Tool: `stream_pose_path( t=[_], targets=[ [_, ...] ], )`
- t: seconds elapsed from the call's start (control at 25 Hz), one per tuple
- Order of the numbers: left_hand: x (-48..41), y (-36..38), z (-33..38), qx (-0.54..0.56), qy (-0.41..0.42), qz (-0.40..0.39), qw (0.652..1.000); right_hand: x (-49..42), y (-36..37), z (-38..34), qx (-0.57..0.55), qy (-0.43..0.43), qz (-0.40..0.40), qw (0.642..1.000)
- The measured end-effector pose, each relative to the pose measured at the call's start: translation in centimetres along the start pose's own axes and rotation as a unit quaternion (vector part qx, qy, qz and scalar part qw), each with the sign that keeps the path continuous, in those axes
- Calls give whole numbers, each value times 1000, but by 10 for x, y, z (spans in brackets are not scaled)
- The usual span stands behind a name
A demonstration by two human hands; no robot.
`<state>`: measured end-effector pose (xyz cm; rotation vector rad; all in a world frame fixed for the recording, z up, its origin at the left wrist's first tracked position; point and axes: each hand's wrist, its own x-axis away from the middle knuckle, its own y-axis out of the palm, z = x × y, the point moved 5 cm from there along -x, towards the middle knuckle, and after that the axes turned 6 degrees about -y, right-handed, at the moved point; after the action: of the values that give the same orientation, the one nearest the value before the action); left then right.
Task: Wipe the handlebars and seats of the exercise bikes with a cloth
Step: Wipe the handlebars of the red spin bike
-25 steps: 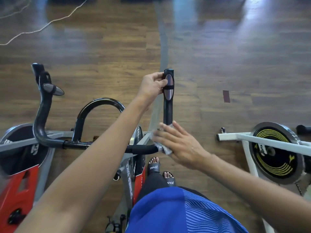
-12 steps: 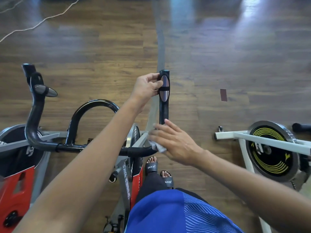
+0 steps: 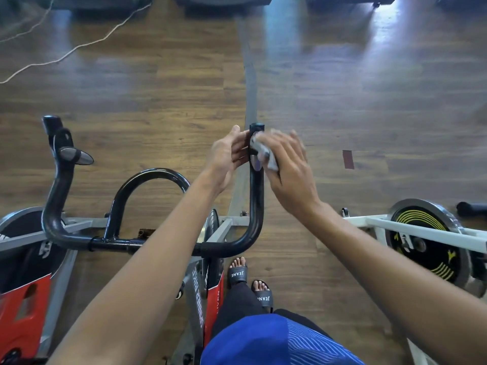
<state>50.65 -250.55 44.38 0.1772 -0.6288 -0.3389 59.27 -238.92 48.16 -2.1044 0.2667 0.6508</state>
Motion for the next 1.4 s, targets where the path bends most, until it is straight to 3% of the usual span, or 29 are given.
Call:
stream_pose_path(
  t=[0.16,0.28,0.4,0.56,0.64,0.88,1.04,1.12,1.24,1.36,1.4],
  targets=[
    [-1,-2,2,38,-23,-15,999,-41,34,17,91,-68,-73,991],
    [-2,-3,6,-2,-28,-33,999,-25,41,26,105,-89,-71,988],
    [-3,-6,6,-33,-28,-19,999,17,47,19,114,-134,-130,976],
    [-4,-9,5,-46,-30,-14,998,73,46,5,-8,-47,-197,979],
    [-3,-8,6,-50,-31,-10,998,54,34,0,-38,-18,-180,983],
    [-1,-8,8,-33,-26,-20,999,-35,6,-5,-18,-39,-33,999],
    [-3,-6,5,-31,-29,-29,999,-17,35,11,128,-96,-111,981],
    [-6,-7,4,-36,-33,-31,998,3,47,17,149,-125,-128,972],
    [-5,-8,5,-54,-35,-21,998,39,56,10,131,-116,-152,973],
    [-3,-6,5,-63,-28,-18,997,85,53,-11,35,-33,-182,982],
    [-3,-6,5,-58,-28,-16,998,99,50,-20,15,-41,-199,979]
  ],
)
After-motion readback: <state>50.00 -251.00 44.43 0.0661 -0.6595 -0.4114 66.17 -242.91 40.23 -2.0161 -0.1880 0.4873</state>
